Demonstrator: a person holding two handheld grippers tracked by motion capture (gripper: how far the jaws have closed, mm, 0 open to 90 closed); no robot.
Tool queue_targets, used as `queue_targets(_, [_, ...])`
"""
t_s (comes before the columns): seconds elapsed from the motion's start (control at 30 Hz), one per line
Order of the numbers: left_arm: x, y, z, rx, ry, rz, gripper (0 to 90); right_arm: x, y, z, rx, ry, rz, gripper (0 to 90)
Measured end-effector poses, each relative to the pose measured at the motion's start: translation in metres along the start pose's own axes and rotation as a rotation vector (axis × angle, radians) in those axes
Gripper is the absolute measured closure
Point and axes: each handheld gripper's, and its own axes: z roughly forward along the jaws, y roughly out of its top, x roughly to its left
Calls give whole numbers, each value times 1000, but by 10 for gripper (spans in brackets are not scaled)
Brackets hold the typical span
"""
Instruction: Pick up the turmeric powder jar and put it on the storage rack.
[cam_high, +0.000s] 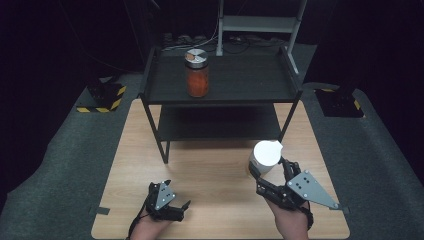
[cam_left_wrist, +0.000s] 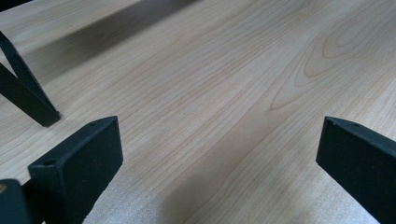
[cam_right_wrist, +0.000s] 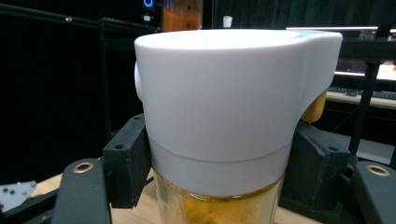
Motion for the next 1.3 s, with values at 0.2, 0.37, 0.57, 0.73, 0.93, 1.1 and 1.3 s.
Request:
queue_targets(0.2, [0, 0, 0, 1, 0, 2, 7, -2, 9, 3, -29, 4, -1, 301])
queue_targets(0.37, [0, 0, 0, 0, -1, 3, 7, -4, 18, 6, -47, -4, -7, 301])
queue_targets(0.57, [1, -1, 0, -3, -4, 0, 7, -9, 30, 15, -61, -14, -19, 301])
queue_targets(0.73, [1, -1, 0, -3, -7, -3, 7, -12, 38, 22, -68, -29, -25, 301])
queue_targets(0.93, [2, 0, 0, -2, -9, 0, 7, -16, 47, 31, -71, -41, -26, 301])
queue_targets(1.1, [2, -1, 0, -4, -11, -5, 7, -19, 55, 38, -78, -52, -37, 301])
queue_targets(1.3, [2, -1, 0, -3, -12, -3, 7, -23, 65, 46, -93, -68, -27, 301])
